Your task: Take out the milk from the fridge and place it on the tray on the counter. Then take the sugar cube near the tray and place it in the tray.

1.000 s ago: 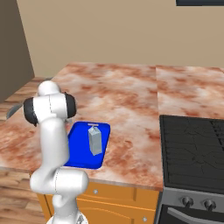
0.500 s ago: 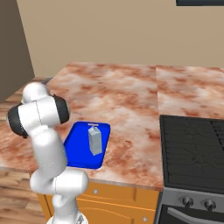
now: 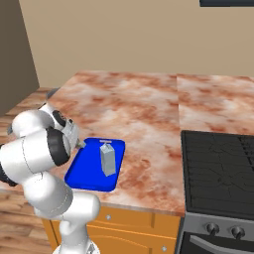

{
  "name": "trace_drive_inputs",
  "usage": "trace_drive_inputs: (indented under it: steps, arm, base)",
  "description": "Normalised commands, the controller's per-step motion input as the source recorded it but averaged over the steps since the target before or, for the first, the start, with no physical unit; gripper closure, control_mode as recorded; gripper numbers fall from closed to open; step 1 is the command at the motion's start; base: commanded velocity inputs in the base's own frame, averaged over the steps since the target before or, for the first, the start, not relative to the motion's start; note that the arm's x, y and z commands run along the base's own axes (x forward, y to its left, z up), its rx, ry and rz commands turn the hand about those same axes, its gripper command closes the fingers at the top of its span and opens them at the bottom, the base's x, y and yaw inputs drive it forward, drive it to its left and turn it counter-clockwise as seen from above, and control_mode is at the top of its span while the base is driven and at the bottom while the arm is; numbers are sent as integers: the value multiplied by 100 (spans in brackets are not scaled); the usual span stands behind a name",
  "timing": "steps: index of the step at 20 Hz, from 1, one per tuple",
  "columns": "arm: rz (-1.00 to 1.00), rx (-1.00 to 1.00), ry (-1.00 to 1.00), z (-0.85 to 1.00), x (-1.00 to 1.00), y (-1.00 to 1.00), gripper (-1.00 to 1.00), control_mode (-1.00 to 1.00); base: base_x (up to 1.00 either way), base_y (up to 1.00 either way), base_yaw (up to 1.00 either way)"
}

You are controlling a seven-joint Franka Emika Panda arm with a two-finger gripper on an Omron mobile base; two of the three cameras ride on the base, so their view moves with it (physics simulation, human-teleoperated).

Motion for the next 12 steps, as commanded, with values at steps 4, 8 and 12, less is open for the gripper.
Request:
trace_drive_inputs:
  steps: [4,8,12]
  arm:
    - [1,0,0,-7,0,-12,100,-100]
    - [2,1,6,-28,0,-16,100,-100]
    - [2,1,11,-41,0,-9,100,-100]
  base:
    - [0,0,0]
    - [0,0,0]
    - [0,0,0]
